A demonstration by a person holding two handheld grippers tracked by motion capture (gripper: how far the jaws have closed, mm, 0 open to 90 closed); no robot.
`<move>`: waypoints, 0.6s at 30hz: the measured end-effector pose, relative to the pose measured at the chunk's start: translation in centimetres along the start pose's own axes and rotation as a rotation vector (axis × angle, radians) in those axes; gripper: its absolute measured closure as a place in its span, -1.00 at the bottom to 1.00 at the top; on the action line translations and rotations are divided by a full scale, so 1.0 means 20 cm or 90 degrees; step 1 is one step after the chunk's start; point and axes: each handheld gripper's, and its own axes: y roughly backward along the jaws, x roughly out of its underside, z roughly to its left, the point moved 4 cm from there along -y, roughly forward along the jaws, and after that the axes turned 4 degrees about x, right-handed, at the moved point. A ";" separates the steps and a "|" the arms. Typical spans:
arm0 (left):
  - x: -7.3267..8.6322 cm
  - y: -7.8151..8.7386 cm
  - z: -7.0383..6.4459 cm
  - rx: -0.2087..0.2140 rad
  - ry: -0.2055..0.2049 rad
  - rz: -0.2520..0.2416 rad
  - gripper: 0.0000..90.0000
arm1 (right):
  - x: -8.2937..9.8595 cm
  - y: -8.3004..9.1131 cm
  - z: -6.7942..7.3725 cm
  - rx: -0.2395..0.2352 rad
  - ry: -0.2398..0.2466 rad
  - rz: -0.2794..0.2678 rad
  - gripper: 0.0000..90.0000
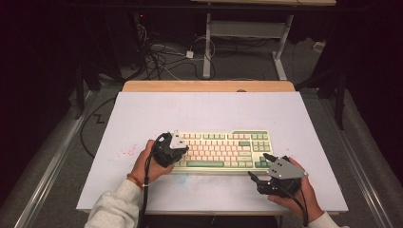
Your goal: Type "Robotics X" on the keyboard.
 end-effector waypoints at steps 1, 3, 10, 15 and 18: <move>0.00 0.00 0.00 -0.001 0.001 0.002 0.87 | 0.00 0.00 0.00 0.000 0.001 0.000 -0.45; 0.01 -0.01 0.01 0.000 0.005 0.005 0.87 | 0.00 0.00 0.00 0.001 0.002 0.000 -0.45; 0.03 -0.04 0.02 0.000 0.011 0.013 0.87 | 0.00 -0.01 0.00 -0.002 0.002 0.003 -0.45; 0.03 -0.05 0.01 0.000 0.009 0.015 0.86 | 0.01 -0.01 0.00 -0.003 0.005 0.007 -0.45; 0.02 -0.05 0.01 0.003 0.009 0.012 0.86 | 0.00 -0.01 0.01 -0.004 0.007 0.009 -0.45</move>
